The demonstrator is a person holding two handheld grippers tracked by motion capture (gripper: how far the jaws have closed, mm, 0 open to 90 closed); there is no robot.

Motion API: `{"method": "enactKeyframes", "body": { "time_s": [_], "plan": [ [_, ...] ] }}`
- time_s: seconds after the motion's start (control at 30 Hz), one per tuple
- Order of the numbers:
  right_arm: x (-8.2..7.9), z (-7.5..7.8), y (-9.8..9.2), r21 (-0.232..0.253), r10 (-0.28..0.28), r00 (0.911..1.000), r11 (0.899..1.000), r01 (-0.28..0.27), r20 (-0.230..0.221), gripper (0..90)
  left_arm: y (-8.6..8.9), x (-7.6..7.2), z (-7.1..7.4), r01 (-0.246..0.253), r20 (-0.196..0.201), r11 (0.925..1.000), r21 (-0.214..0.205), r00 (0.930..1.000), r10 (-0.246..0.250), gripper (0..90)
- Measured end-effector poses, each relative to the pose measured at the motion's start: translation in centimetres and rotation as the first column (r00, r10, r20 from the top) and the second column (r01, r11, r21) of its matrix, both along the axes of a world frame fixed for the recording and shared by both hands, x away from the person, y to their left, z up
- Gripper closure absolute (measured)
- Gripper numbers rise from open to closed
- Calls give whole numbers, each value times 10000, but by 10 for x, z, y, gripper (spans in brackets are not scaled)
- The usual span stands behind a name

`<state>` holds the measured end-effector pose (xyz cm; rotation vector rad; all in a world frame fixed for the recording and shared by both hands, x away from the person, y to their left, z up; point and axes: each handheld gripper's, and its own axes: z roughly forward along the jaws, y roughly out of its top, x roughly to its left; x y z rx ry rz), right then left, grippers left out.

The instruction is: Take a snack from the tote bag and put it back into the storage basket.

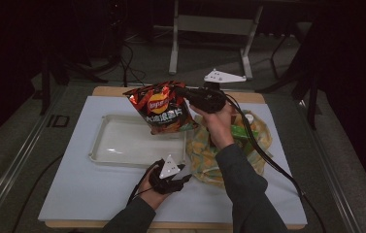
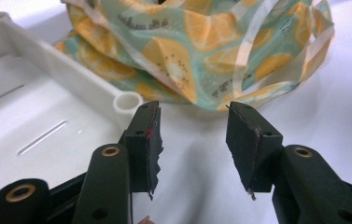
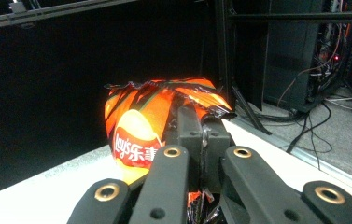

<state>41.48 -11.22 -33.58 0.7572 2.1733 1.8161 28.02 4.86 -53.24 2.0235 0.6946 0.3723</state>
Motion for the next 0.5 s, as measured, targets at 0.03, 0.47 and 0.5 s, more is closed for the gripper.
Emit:
{"method": "enactKeyframes", "body": {
  "time_s": [0.03, 0.47, 0.5],
  "plan": [
    [1, -1, 1, -1, -15, 10000, 10000, 15, -27, 900, 0, 0, 0, -1, 2, 10000, -29, 10000, 1, 546],
    [12, -22, 16, -113, -110, 9997, 9999, 108, -217, 900, 2, -3, -3, 60, -47, 10000, -53, 10000, -61, 543],
    [13, -23, 17, -81, -134, 9995, 9999, 132, -271, 900, 2, -4, -3, 82, -48, 9999, -64, 10000, -82, 543]
  ]
}}
